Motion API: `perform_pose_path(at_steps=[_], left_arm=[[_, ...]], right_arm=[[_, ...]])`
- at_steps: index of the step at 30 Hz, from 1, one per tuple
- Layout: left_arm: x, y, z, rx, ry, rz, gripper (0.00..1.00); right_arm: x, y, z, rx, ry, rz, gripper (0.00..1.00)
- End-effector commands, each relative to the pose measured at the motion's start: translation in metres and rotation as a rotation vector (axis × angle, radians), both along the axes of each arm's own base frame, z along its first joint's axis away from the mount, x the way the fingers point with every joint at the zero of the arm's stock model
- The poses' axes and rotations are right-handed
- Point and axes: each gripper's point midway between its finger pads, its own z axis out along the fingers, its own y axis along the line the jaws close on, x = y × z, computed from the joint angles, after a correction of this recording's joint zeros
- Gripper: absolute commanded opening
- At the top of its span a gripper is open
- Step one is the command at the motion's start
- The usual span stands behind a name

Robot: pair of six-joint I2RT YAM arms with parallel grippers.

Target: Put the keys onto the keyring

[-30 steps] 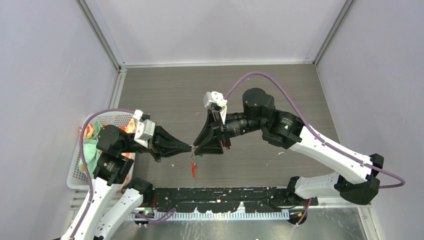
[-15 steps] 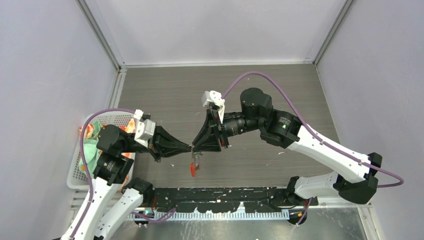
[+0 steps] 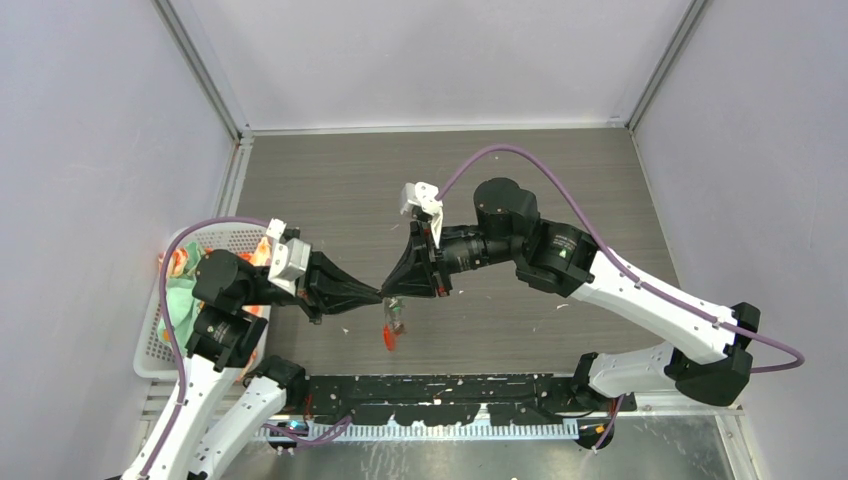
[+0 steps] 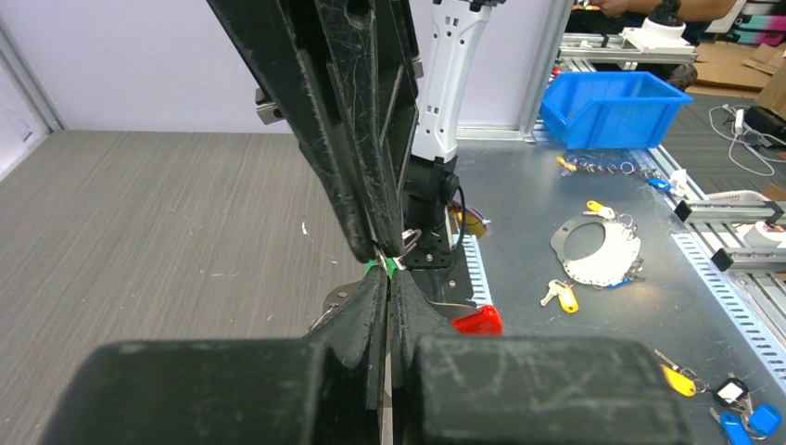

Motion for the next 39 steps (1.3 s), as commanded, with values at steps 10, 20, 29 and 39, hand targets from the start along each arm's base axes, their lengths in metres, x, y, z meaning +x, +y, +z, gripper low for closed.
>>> perform_pose_path(at_steps=[10,20,29,39], left_arm=[[0.007,0.001,0.001,0.019,-0.025,0.047,0.03],[0.006,0.008,-0.026,0.184,-0.037,0.03,0.46],[0.008,0.003,-0.036,0.227,0.004,-0.049,0.33],[0.002,0.002,-0.033,0.218,0.013,-0.095,0.22]], right_arm=[[0.002,-0.003,-0.001,-0.06,0.003,-0.018,0.01],[0.0,-0.014,-0.025,-0.269,0.01,-0.021,0.01],[-0.006,-0.004,-0.027,-0.326,0.004,0.019,0.01],[-0.003,0.0,-0.029,-0.358,0.001,0.022,0.01]])
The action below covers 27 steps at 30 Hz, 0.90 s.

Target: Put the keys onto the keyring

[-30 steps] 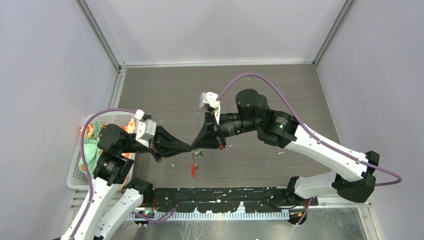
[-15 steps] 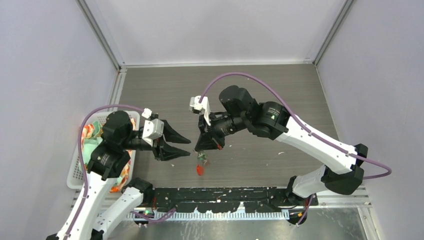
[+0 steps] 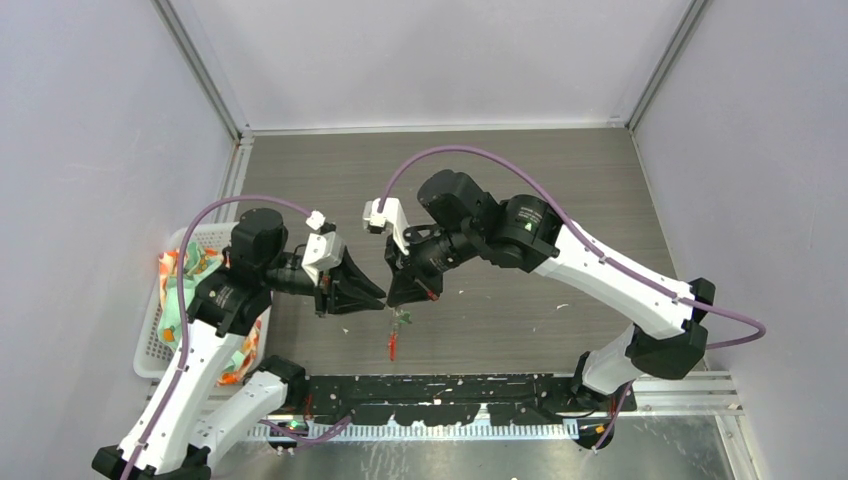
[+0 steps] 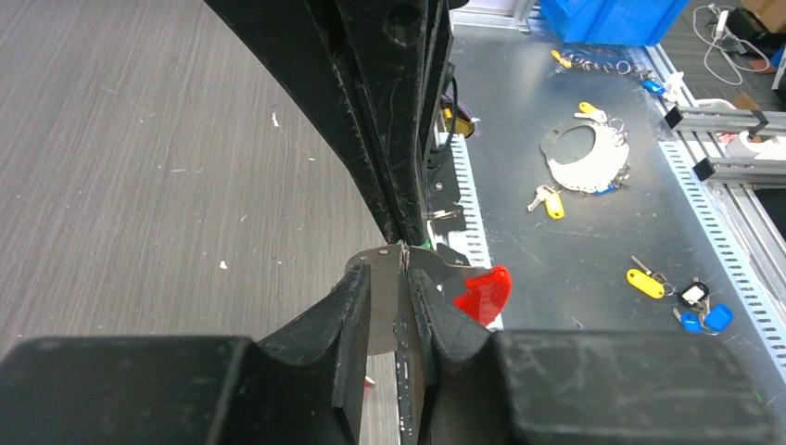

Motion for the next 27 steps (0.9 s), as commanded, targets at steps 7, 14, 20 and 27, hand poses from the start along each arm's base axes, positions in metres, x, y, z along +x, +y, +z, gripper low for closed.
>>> perform_pose_path(at_steps=[7,14,20,27], left_arm=[[-0.017,0.002,0.015,-0.038,-0.033,-0.077,0.27],[-0.017,0.002,0.019,-0.042,-0.058,-0.076,0.25],[-0.011,0.004,0.002,0.007,-0.06,-0.049,0.12],[-0.008,0.003,0.005,0.007,-0.073,-0.042,0.17]], right_arm=[[0.0,0.004,0.02,0.021,-0.029,0.013,0.01],[0.001,0.006,0.019,0.005,-0.021,0.013,0.01],[0.001,0.009,0.021,0.003,-0.016,0.014,0.01],[0.001,0.012,0.018,-0.013,-0.004,0.022,0.01]])
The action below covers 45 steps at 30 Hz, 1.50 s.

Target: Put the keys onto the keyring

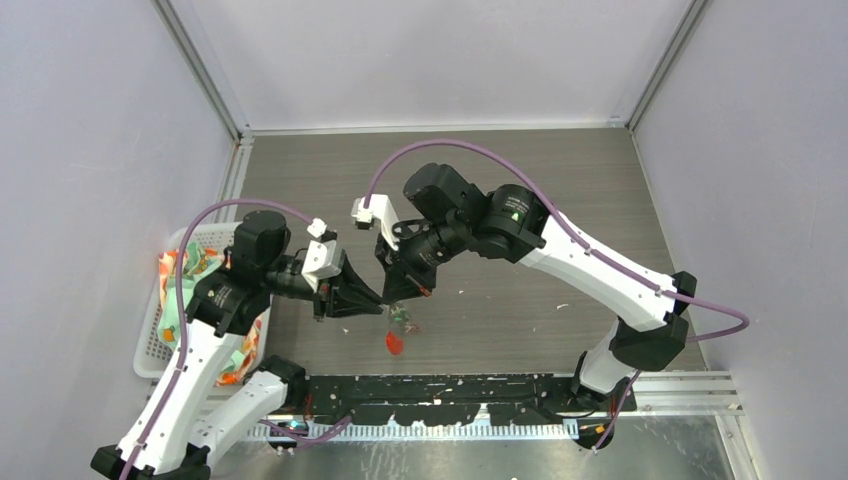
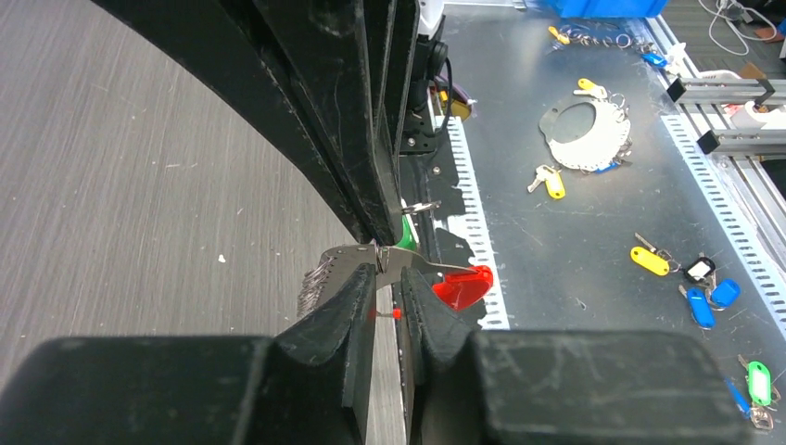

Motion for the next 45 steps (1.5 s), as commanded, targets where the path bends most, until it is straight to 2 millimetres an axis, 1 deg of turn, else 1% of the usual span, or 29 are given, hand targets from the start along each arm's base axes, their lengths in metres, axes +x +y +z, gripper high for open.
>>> perform_pose_path(at_steps=[1,6,8,9,11,12,18,22,24,25,28,31,33,36,39,41,45], left_arm=[[0.001,-0.001,0.013,-0.013,-0.043,0.001,0.17],[-0.001,0.0,0.014,-0.017,-0.048,-0.003,0.18],[-0.001,0.0,0.013,-0.017,-0.05,-0.002,0.17],[-0.001,0.0,0.013,-0.017,-0.052,-0.004,0.14],[-0.001,0.0,0.013,-0.018,-0.064,-0.007,0.04],[-0.001,0.0,0.012,-0.017,-0.07,-0.009,0.01],[0.001,0.003,-0.003,0.024,-0.078,0.001,0.0],[0.001,0.003,-0.004,0.024,-0.074,0.007,0.0],[0.004,0.002,-0.001,0.014,-0.061,0.027,0.0],[0.005,0.001,0.002,0.005,-0.054,0.035,0.0],[0.007,-0.004,0.015,-0.05,-0.017,0.056,0.0],[0.008,-0.008,0.032,-0.13,0.011,0.081,0.0],[0.009,-0.009,0.042,-0.167,0.038,0.103,0.0],[0.015,-0.01,0.049,-0.187,0.094,0.15,0.0],[0.025,-0.01,0.053,-0.215,0.118,0.221,0.0],[0.031,-0.009,0.055,-0.236,0.133,0.267,0.0],[0.037,-0.008,0.059,-0.258,0.152,0.32,0.0]], right_arm=[[-0.002,0.005,0.015,0.038,-0.013,0.019,0.01],[-0.002,0.005,0.013,0.026,-0.007,0.019,0.01],[-0.002,0.005,0.012,0.023,-0.006,0.018,0.01],[-0.002,0.005,0.012,0.022,-0.005,0.019,0.01],[-0.003,0.006,0.013,0.022,-0.003,0.022,0.01],[-0.003,0.007,0.014,0.025,-0.001,0.023,0.01],[-0.004,0.012,0.02,0.054,0.004,0.023,0.01],[-0.006,0.015,0.025,0.081,0.013,0.03,0.02],[-0.003,0.016,0.024,0.083,0.006,0.021,0.12],[0.0,0.016,0.025,0.089,-0.005,0.009,0.19],[0.011,0.015,0.03,0.117,-0.037,-0.076,0.36],[0.025,0.008,0.043,0.19,-0.086,-0.167,0.48],[0.033,0.0,0.055,0.252,-0.108,-0.226,0.55],[0.042,-0.017,0.071,0.341,-0.151,-0.307,0.61],[0.044,-0.033,0.074,0.389,-0.188,-0.363,0.68],[0.042,-0.042,0.073,0.4,-0.203,-0.377,0.7],[0.044,-0.046,0.062,0.383,-0.219,-0.387,0.7]])
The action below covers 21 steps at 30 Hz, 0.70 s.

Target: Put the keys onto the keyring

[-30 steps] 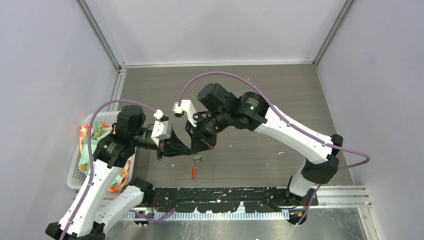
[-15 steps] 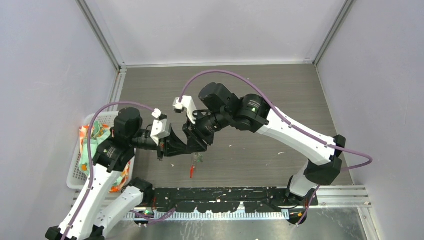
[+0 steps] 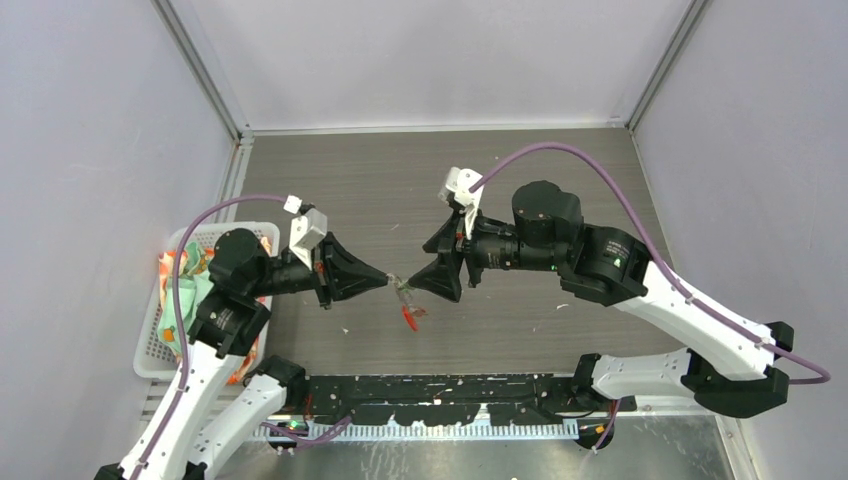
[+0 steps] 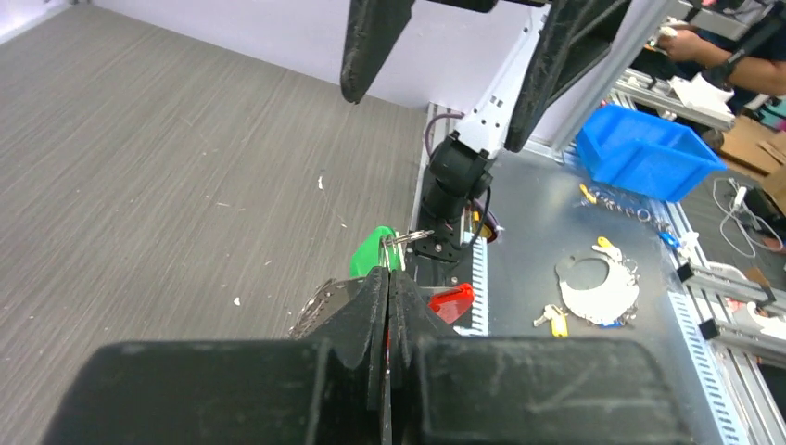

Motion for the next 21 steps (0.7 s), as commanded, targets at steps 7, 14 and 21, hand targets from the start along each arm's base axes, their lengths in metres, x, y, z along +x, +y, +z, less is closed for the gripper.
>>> perform_pose_path(at_steps=[7,14,21], left_arm=[[0.009,0.002,0.039,-0.105,-0.05,0.093,0.0],[0.01,0.003,0.043,-0.113,-0.059,0.104,0.0],[0.009,0.003,0.044,-0.115,-0.062,0.102,0.0]], right_arm=[[0.006,0.012,-0.001,0.069,-0.033,-0.01,0.7],[0.008,0.021,0.004,0.112,-0.023,-0.008,0.54],[0.009,0.021,0.001,0.125,-0.019,-0.02,0.38]])
